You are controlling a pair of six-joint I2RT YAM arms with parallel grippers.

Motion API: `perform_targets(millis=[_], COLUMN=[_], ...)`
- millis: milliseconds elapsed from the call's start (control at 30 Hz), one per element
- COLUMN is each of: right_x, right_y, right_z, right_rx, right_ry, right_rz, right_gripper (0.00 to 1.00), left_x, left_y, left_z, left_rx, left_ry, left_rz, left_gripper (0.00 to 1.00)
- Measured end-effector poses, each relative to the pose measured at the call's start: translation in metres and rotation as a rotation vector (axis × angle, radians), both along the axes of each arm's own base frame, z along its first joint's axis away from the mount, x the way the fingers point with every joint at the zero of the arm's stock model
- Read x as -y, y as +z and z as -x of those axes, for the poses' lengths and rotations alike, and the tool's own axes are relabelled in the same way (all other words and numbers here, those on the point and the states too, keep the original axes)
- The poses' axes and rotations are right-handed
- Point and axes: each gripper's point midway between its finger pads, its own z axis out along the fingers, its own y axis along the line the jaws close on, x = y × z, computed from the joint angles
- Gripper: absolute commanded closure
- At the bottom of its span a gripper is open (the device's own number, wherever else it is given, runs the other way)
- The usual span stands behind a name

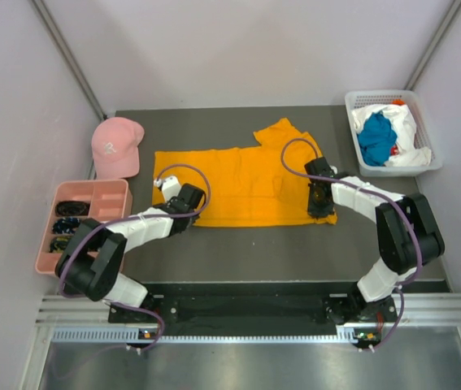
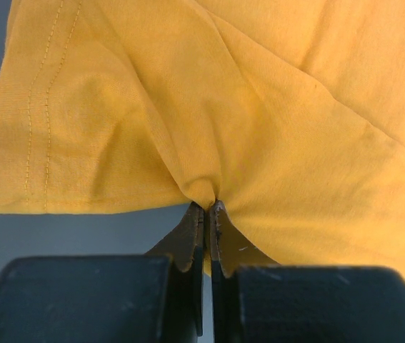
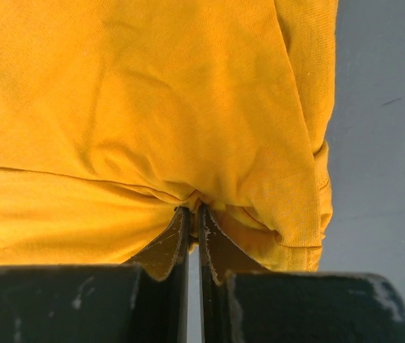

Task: Fold and stack the t-shirts
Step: Fold the flattened tshirt in 1/3 of the way

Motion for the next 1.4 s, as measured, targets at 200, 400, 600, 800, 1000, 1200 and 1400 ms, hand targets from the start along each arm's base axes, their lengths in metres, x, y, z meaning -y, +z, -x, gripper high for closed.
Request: perform_targets(millis=[200, 400, 600, 800, 1000, 1200, 1400], right_x=[0.0, -0.004, -0.003, 0.0, 0.007, 0.014, 0.017], right_y=[0.001, 0.001, 0.01, 0.036, 0.038, 0.034, 0.042], right_z=[0.002, 0.022, 0.055, 0.064, 0.073, 0.082, 0.079], right_rx=[0.009, -0.01, -0.067, -0.017, -0.021, -0.046, 0.0], right_ry=[-0.012, -0.029, -0.044, -0.065, -0.081, -0.09, -0.095], right_rz=[-0.007, -0.053, -0.083, -0.115, -0.095, -0.064, -0.063], right_gripper=[1.0, 1.0, 1.0, 0.88, 0.58, 0.54, 0.54], left_x=[-0.002, -0.009, -0.014, -0.012, -0.012, -0.02, -0.027], left_y=[0.0, 0.004, 0.003, 0.002, 0.0, 0.008, 0.045], left_z=[0.017, 0.04, 0.054, 0.057, 0.06, 0.07, 0.074], left_rx=[-0.025, -0.06, -0.084, -0.099, -0.114, -0.124, -0.048], left_ry=[-0.001, 0.004, -0.001, -0.01, -0.018, -0.016, -0.003], left_rz=[0.033, 0.051, 0.057, 0.066, 0.062, 0.044, 0.065], left_gripper=[1.0, 1.0, 1.0, 0.99, 0.67, 0.3, 0.09])
